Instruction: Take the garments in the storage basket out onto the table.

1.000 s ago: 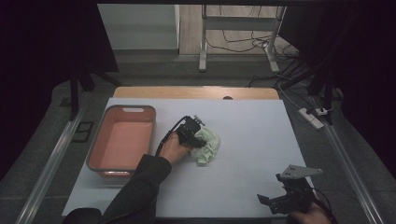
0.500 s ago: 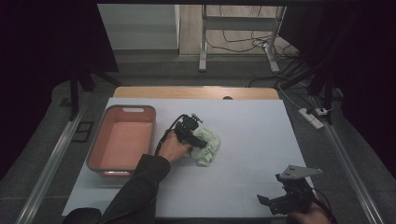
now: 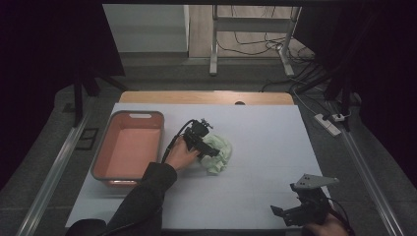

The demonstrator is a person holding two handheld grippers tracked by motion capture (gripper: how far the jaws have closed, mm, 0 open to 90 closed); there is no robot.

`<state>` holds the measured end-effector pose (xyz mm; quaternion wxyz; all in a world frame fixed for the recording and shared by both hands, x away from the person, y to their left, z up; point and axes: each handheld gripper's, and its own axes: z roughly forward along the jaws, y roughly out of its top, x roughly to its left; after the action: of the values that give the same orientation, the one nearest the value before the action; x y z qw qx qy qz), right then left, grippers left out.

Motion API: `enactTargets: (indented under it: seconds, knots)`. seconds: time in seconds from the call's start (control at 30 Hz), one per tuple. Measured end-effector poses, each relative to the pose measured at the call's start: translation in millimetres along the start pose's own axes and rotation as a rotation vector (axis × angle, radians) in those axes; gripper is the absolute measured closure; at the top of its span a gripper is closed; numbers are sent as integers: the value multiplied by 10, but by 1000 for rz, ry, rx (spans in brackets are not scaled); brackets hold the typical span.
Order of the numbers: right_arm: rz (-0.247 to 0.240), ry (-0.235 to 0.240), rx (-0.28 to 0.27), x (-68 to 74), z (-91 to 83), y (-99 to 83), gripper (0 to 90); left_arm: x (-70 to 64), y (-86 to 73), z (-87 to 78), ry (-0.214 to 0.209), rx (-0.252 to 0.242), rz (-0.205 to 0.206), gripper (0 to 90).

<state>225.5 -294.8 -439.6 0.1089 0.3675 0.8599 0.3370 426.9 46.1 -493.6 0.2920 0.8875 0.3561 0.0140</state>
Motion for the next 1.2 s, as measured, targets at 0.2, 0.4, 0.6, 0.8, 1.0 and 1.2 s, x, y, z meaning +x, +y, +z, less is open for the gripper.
enactTargets:
  seconds: [0.2, 0.4, 0.6, 0.8, 1.0, 1.2]
  knots:
    - [-1, 1, 0, 2, 2, 0, 4, -1, -4, -58, -52, -10, 23, 0]
    - [0, 0, 0, 1, 2, 0, 4, -36, -7, -134, -104, -29, 52, 0]
    - [1, -1, -1, 1, 2, 0, 4, -63, -1, -212, -102, -34, 76, 0]
    - [-4, -1, -1, 3, 2, 0, 4, -81, -45, -234, -105, -39, 90, 0]
    - [-2, -1, -5, 5, -1, -1, 4, -97, -98, -281, -131, -70, 91, 0]
    - [-5, -4, -12, 10, -8, -3, 4, -129, -139, -306, -129, -62, 100, 0]
